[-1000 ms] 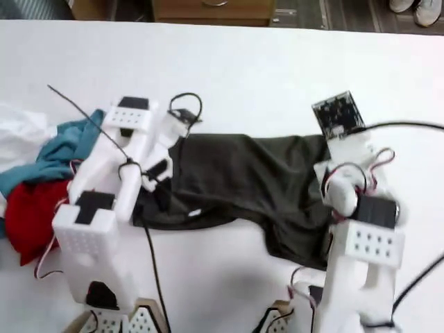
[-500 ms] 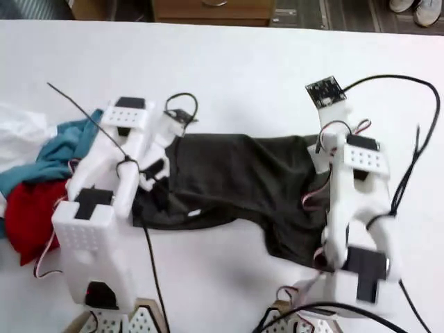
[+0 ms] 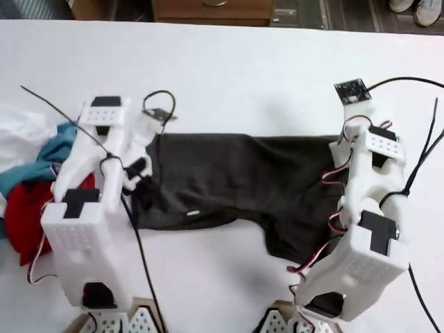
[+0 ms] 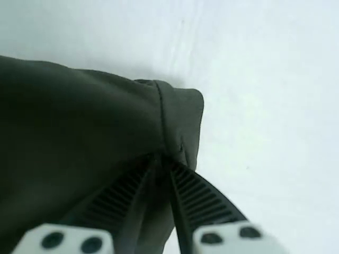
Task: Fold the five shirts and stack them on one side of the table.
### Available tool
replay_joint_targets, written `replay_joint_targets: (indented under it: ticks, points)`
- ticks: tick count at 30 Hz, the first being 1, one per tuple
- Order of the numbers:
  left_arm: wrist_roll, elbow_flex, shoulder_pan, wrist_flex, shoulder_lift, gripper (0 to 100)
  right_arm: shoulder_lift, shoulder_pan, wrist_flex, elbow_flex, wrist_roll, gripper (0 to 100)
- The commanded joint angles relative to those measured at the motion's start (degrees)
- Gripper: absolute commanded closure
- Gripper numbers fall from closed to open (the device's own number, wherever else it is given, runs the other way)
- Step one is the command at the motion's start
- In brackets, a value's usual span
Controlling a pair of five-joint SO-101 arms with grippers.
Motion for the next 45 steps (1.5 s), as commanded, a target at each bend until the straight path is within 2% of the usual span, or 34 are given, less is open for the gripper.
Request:
replay_joint_targets:
  ticks: [1,4,8,11,18,25,30,34,40,45]
  points:
    - [-0.18,-6.55,1.14,2.9,-0.79,75,-0.31,0.4,1.45,-4.13,-0.44,97.8]
    - [0.0,-15.16,2.29,5.45,-0.44,75,-0.31,0.31,4.53,-7.03,-0.44,97.8]
    - [3.78,-24.13,4.75,3.16,0.35,75,-0.31,-0.75,7.78,-9.14,-0.44,97.8]
    - [6.07,-27.38,7.3,0.7,3.43,75,-0.31,-1.98,8.66,-9.32,-0.44,97.8]
    - [6.33,-30.55,11.87,0.18,16.62,75,-0.31,-6.29,11.38,-9.32,-0.44,97.8]
    - [5.89,-38.29,7.47,4.04,24.7,75,0.22,-5.41,7.08,-9.14,0.09,97.8]
    - [4.75,-42.77,3.52,6.77,27.87,75,3.3,-4.62,3.74,-9.32,5.89,97.8]
    - [3.08,-43.03,1.58,7.47,29.01,75,7.96,-4.44,1.89,-9.32,6.95,97.8]
    - [3.08,-42.86,0.79,7.56,28.57,75,10.15,-3.56,-1.45,-9.41,7.03,97.8]
    - [3.34,-43.21,1.14,8.0,28.31,75,8.66,-1.63,0.84,-12.92,6.95,97.8]
